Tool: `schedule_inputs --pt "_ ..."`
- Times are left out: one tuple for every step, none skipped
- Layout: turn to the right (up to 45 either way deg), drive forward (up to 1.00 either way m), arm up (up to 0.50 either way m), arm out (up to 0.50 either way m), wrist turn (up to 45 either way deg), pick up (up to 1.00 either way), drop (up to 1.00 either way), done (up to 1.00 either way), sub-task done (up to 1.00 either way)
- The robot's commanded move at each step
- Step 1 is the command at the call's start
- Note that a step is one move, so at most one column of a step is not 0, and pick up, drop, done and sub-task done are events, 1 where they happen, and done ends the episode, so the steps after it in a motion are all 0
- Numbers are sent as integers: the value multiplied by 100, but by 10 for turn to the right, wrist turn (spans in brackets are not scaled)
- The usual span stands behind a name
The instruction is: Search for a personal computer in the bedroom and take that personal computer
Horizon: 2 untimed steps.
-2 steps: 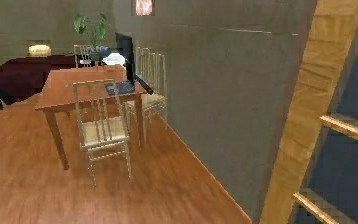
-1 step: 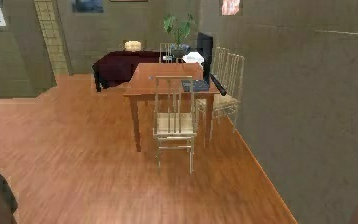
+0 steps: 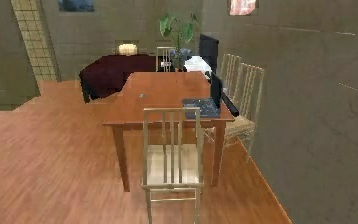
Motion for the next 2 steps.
schedule_inputs --pt "-240 0 0 0 0 0 0 0 0" --pt "0 65 0 0 0 0 0 0 0"
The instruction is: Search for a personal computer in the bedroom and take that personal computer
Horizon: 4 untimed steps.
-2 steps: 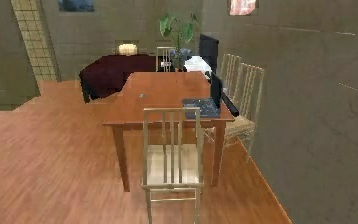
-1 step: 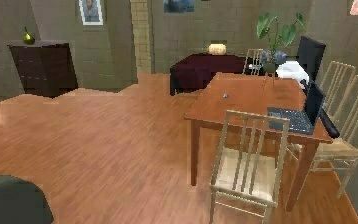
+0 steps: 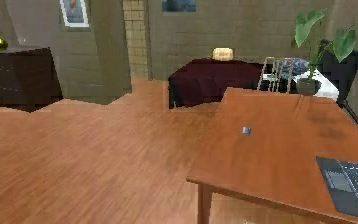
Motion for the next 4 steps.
schedule_inputs --pt "-390 0 0 0 0 0 0 0 0" --pt "450 0 0 0 0 0 0 0 0" --pt "450 0 0 0 0 0 0 0 0" --pt "390 0 0 0 0 0 0 0 0"
